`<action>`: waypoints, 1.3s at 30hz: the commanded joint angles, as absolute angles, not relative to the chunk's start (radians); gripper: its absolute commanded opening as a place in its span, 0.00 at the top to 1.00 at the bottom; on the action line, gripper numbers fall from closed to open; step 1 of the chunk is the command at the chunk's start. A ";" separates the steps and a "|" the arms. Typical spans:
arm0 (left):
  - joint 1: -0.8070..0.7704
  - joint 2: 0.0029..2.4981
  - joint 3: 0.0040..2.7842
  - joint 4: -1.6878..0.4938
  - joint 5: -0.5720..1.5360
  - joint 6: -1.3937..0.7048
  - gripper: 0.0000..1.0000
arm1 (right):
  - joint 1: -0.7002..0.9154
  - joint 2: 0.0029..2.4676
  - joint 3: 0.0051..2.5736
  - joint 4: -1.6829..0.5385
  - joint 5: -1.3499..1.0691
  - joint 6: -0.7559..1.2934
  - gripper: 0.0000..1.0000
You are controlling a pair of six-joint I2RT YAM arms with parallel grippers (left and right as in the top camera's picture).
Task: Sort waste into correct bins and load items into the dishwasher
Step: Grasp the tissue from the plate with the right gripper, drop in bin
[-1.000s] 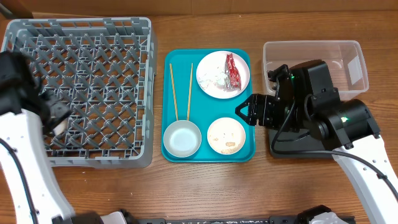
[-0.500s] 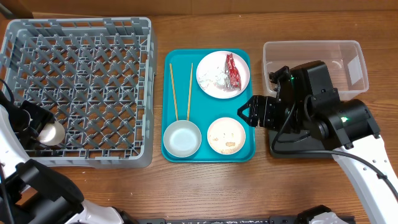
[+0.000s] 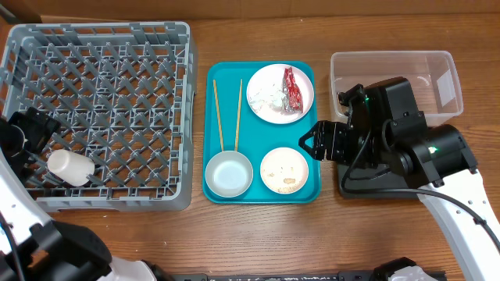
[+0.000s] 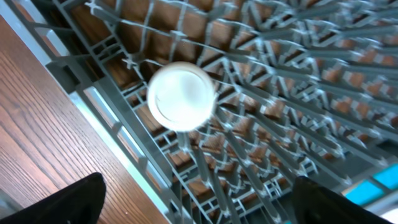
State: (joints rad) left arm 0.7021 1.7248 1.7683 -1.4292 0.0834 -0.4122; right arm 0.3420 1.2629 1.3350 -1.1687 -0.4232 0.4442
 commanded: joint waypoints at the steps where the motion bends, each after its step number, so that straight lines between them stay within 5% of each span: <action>1: 0.634 1.650 1.804 -1.456 0.105 -0.368 0.09 | 0.348 1.240 1.343 -1.165 -0.404 0.442 0.24; 3: 0.579 1.641 1.804 -1.467 0.105 -0.339 0.19 | 0.348 1.240 1.343 -1.161 -0.400 0.442 0.24; 11: -0.009 1.526 1.804 -1.422 0.120 -0.097 0.14 | 0.348 1.240 1.343 -1.130 -0.400 0.446 0.24; 18: -0.251 1.529 1.803 -1.448 0.129 -0.201 0.12 | 0.348 1.262 1.343 -1.118 -0.348 0.446 0.23; 24: -0.315 1.517 1.803 -1.515 0.031 -0.278 0.20 | 0.366 1.337 1.343 -1.036 -0.332 0.355 0.29; 30: -0.314 1.454 1.803 -1.485 -0.027 -0.300 0.08 | 0.444 1.538 1.371 -0.945 -0.207 0.319 0.30; 39: -0.314 1.450 1.803 -1.507 -0.027 -0.300 0.05 | 0.459 2.079 1.877 -1.059 -0.025 0.165 0.31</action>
